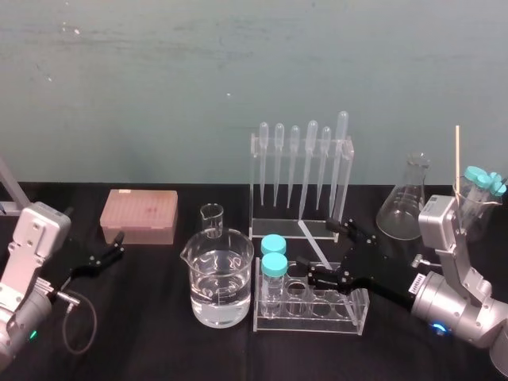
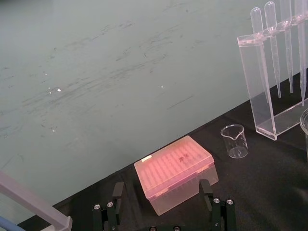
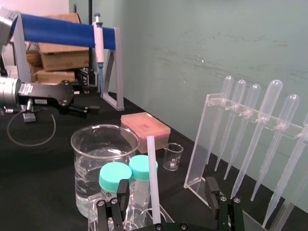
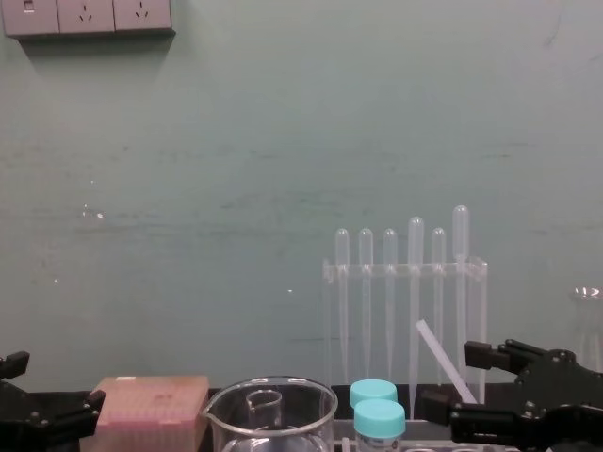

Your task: Pick up the stirring rod with one hand, then place it down.

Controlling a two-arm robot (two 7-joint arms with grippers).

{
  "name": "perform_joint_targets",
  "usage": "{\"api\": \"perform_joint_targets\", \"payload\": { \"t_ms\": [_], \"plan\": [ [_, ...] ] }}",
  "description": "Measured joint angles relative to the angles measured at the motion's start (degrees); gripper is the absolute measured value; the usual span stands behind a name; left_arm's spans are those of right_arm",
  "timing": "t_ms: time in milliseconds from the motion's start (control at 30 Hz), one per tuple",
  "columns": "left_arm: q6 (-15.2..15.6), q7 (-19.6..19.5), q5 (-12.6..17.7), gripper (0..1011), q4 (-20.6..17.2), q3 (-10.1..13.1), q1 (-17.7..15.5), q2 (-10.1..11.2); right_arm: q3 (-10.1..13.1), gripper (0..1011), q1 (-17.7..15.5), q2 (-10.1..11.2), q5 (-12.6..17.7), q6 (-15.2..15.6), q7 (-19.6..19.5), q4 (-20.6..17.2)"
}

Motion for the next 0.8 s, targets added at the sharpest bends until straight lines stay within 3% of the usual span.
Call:
{"api": "perform_joint_targets", "payload": {
  "t_ms": [100, 600, 800],
  "plan": [
    [0.0, 0.0, 0.0, 1000, 0.0, 0.0, 0.0, 0.0, 0.22, 1000, 0.0, -0.06, -1.11, -0.02, -0.39, 0.12],
    [0.0, 0.0, 0.0, 1000, 0.0, 0.0, 0.0, 0.0, 0.2, 1000, -0.02, -0.03, -0.79, -0.03, -0.34, 0.11],
    [0.0, 0.0, 0.0, 1000, 0.0, 0.0, 0.0, 0.0, 0.17, 890, -0.03, -0.03, -0.68, -0.05, -0.33, 0.1]
  ]
}}
